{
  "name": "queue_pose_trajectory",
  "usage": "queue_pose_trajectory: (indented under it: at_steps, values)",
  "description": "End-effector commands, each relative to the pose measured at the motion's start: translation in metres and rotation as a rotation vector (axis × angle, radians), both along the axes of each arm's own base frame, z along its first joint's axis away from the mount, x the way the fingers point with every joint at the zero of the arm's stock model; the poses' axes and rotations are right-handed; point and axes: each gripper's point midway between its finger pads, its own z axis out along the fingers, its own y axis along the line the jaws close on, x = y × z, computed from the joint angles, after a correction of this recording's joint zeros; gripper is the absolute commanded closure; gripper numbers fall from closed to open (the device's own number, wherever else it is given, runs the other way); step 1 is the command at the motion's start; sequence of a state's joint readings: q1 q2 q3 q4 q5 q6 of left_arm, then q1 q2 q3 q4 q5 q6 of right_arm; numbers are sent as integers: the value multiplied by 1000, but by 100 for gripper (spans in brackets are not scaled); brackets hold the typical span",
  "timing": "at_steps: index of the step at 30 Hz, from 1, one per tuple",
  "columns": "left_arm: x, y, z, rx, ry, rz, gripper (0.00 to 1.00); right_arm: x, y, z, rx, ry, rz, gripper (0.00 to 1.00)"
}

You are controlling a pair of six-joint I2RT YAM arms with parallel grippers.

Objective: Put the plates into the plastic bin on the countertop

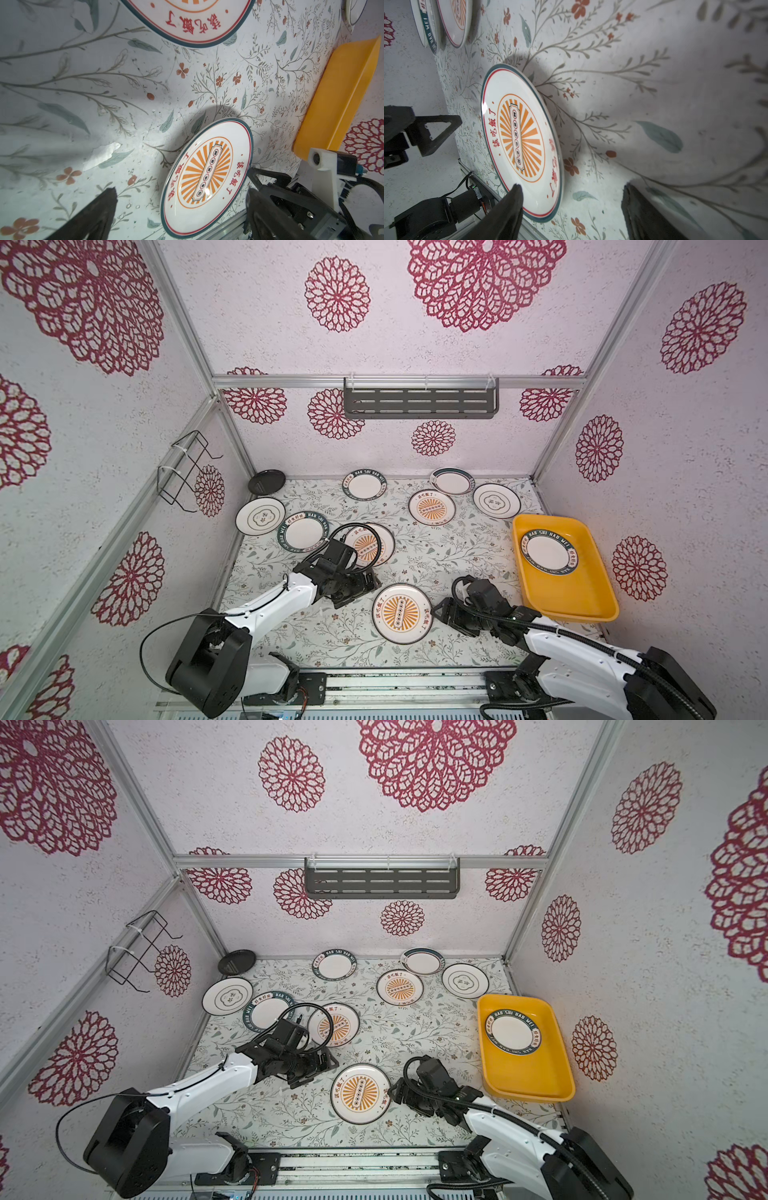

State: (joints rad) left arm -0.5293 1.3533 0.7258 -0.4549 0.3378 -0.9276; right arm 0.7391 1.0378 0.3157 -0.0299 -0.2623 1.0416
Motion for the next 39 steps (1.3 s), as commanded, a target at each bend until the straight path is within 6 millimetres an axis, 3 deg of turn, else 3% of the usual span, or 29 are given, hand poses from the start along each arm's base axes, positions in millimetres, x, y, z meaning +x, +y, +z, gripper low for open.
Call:
queue_pose_trajectory:
  at_steps: [1, 8, 14, 19, 31, 39]
  values:
    - [4, -13, -4, -33, -6, -13, 2, 5, 11, -3, -9, -3, 3, 24]
    - [1, -24, -24, -27, 49, -57, 7, 6, 15, -11, 0, -1, -8, 30]
    - [4, -33, -29, -48, 67, -79, 9, 5, 19, -16, 38, 13, -22, 38]
    - [4, -39, -29, -64, 74, -111, 11, 2, 17, -21, 22, 34, -26, 46]
    - [-9, -61, -27, -97, 93, -193, 19, 6, 30, -24, 64, 30, -27, 49]
    - [-8, -58, -26, -83, 85, -186, 19, 6, 29, -30, 43, 40, -32, 71]
